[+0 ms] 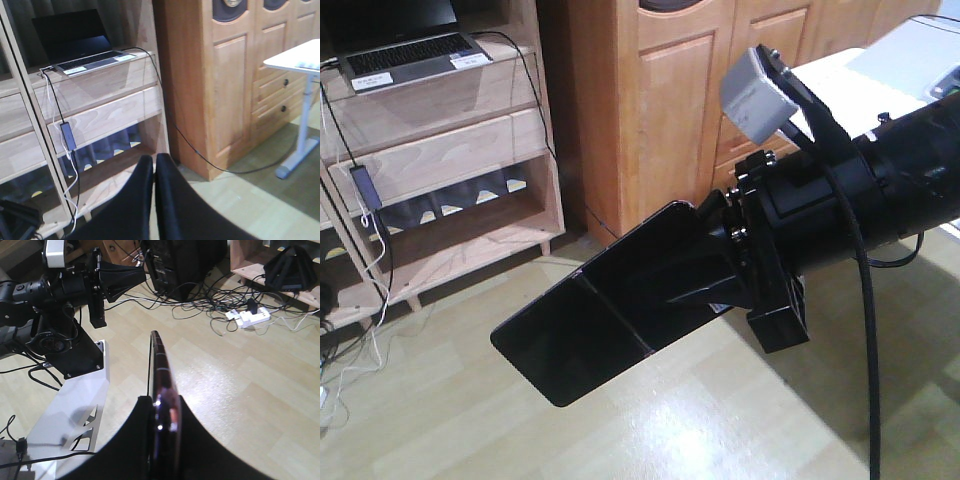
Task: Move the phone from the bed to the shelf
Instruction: 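Keep holding the phone while the base drives to the wooden shelf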
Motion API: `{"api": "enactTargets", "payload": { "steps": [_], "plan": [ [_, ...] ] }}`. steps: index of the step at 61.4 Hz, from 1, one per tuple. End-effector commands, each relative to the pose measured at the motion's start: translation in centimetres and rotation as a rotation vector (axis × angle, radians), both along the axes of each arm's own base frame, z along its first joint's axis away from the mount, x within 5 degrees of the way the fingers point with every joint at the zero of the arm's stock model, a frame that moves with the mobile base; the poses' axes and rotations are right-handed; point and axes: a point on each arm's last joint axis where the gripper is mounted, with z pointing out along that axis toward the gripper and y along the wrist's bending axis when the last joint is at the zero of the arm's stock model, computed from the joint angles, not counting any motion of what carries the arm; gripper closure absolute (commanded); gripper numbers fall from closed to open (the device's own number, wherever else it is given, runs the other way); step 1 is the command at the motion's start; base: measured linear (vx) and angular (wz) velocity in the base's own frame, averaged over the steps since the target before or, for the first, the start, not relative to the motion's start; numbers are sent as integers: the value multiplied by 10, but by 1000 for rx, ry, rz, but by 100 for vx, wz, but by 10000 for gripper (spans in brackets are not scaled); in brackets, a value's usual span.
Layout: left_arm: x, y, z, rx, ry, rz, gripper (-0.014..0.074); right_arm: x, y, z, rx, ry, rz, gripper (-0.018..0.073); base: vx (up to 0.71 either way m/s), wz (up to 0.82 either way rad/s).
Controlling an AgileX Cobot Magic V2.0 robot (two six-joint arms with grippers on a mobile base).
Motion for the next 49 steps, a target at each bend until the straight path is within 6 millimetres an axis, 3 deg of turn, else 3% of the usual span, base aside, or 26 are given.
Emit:
{"api": "enactTargets", "payload": {
  "steps": [1,49],
  "plan": [
    [-1,0,15,-17,-100,3,595,-13,-1,20,82,-3,42,562,37,10],
    [-1,0,15,-17,-100,3,595,-13,-1,20,82,-3,42,562,35,6]
  ]
}}
